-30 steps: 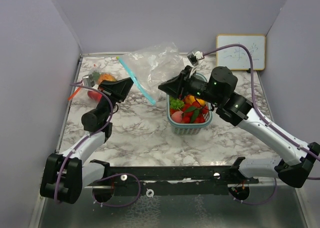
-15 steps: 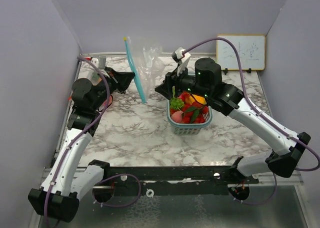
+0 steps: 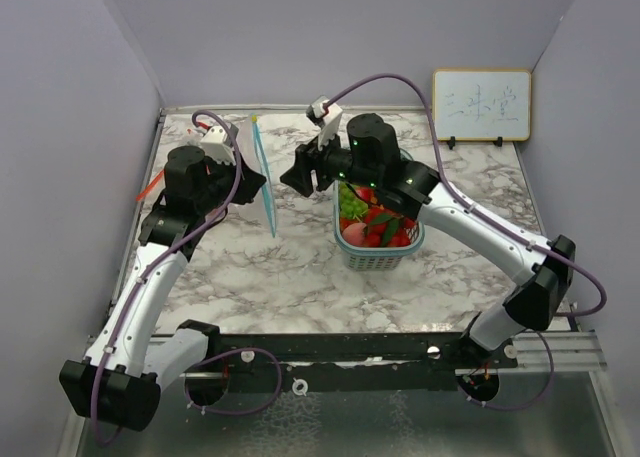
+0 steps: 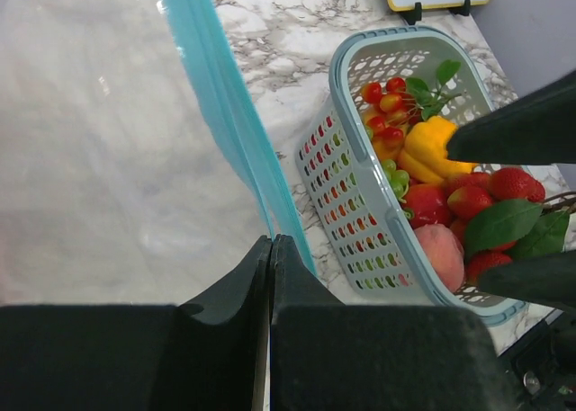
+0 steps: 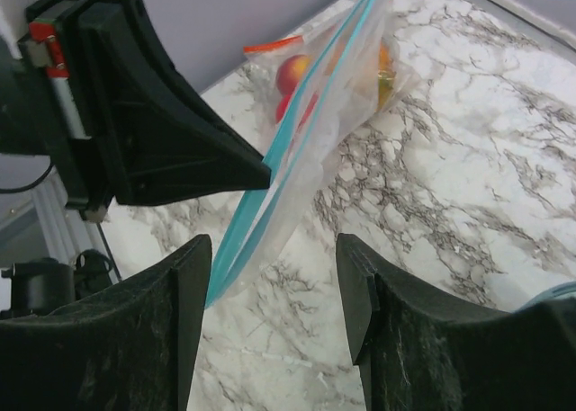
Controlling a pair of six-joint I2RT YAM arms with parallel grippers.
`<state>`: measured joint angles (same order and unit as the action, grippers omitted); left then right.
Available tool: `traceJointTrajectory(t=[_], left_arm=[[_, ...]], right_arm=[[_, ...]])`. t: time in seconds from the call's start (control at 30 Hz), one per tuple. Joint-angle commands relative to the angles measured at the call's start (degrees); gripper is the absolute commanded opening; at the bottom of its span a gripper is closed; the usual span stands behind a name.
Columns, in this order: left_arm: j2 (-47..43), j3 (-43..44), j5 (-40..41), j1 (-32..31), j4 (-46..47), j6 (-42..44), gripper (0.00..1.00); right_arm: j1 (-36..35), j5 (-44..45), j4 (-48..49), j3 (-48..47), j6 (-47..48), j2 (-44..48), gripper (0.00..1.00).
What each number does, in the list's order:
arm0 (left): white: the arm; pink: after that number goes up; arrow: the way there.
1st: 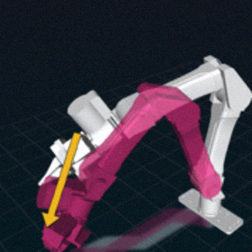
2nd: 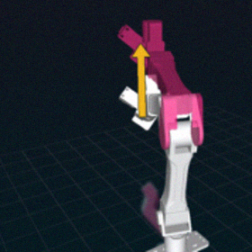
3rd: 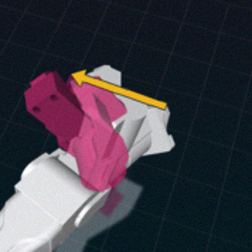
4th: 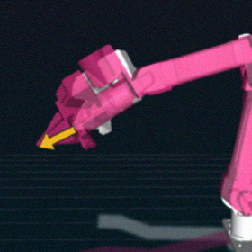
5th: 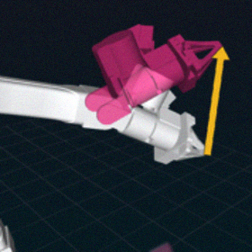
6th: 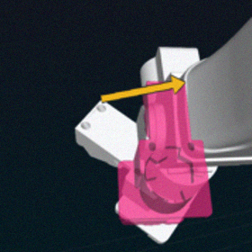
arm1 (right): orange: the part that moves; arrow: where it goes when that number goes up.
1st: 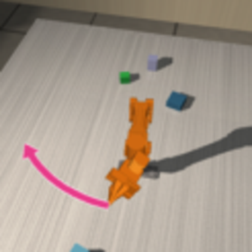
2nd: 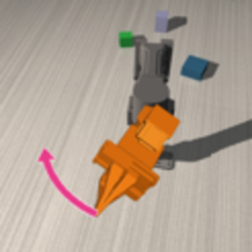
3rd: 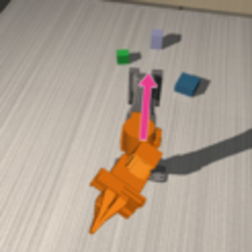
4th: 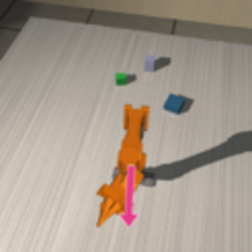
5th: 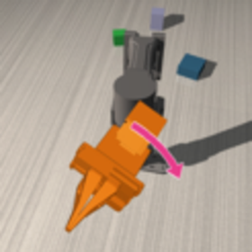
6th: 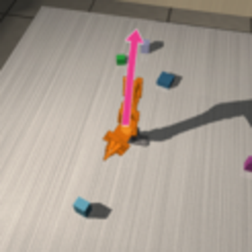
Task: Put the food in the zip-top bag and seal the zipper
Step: Open the zipper of the food storage bag.
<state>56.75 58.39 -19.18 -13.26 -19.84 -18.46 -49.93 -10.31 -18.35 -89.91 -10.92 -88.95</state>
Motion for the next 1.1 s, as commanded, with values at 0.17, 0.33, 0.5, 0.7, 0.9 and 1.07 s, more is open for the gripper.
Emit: traceJointTrajectory(t=[0.17,0.33,0.5,0.7,0.9,1.07], left_arm=[[-2.7,-1.0,-4.3,-0.3,1.5,0.2,0.0],[-3.7,-1.9,-4.8,-0.3,1.9,-0.2,0.0],[-4.1,-2.8,-5.6,-0.3,3.0,-1.0,0.0],[-4.7,-3.0,-6.1,-0.3,3.7,-1.5,0.0],[-5.0,-2.9,-6.6,-0.2,3.9,-1.6,0.0],[-5.8,-2.9,-5.1,-0.3,2.6,-0.7,0.0]], right_arm=[[-0.3,1.6,11.5,-1.1,-5.7,-7.0,0.58],[-0.2,2.2,16.0,0.2,-7.8,-7.8,0.58],[-0.3,3.6,18.9,0.6,-10.2,-9.1,0.58],[-0.3,5.9,18.4,-1.1,-11.1,-12.1,0.57],[-0.3,8.0,16.3,-2.4,-10.8,-14.4,0.54],[-0.3,16.5,14.4,-0.1,-10.3,-12.8,0.49]])
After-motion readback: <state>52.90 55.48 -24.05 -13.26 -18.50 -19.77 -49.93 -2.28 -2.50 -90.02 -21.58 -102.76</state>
